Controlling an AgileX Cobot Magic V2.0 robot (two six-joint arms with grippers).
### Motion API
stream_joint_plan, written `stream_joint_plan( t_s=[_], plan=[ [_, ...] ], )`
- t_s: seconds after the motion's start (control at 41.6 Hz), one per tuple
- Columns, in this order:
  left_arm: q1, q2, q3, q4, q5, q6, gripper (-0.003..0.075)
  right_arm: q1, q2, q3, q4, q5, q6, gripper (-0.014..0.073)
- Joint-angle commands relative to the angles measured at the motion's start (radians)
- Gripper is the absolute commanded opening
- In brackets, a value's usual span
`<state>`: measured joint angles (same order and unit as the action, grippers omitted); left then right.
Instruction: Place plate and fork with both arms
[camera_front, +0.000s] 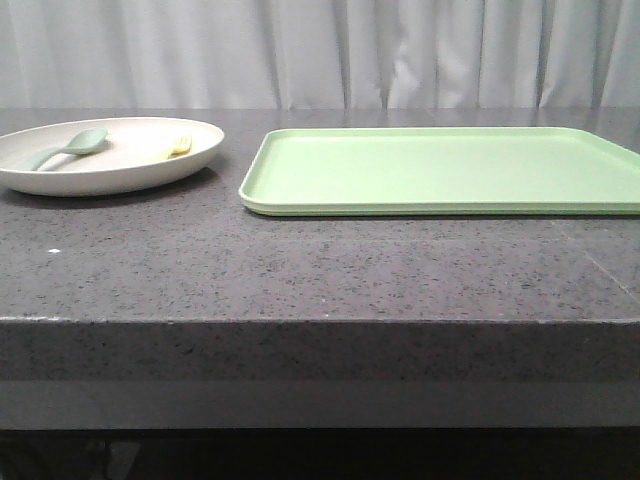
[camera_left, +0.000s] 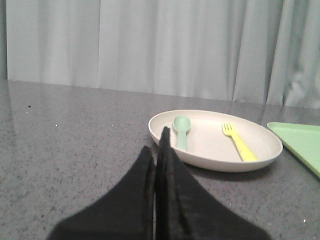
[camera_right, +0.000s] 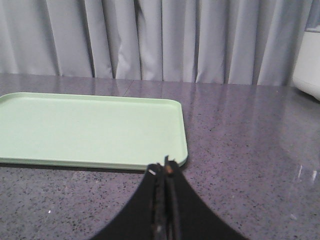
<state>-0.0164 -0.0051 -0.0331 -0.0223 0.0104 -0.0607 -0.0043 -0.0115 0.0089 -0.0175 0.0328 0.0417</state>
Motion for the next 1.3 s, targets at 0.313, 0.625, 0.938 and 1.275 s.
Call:
stream_joint_plan(
  t_s=[0.313, 0.625, 0.938, 1.275],
  plan=[
    [-0.008, 0.169, -0.532, -0.002, 0.239, -0.009, -0.0018, -0.004, 0.13, -0.516, -0.011, 0.332, -0.004, -0.0067],
    [-0.008, 0.411, -0.696, -0.002, 0.372, -0.009, -0.0018, -0.004, 0.392, -0.675, -0.011, 0.456, -0.004, -0.0067],
    [-0.008, 0.491, -0.696, -0.002, 0.374, -0.009, -0.0018, -0.004, 0.457, -0.674, -0.011, 0.458, -0.004, -0.0067],
    [-0.008, 0.492, -0.696, -0.002, 0.372, -0.009, -0.0018, -0.004, 0.457, -0.674, -0.011, 0.46, -0.004, -0.0067]
  ],
)
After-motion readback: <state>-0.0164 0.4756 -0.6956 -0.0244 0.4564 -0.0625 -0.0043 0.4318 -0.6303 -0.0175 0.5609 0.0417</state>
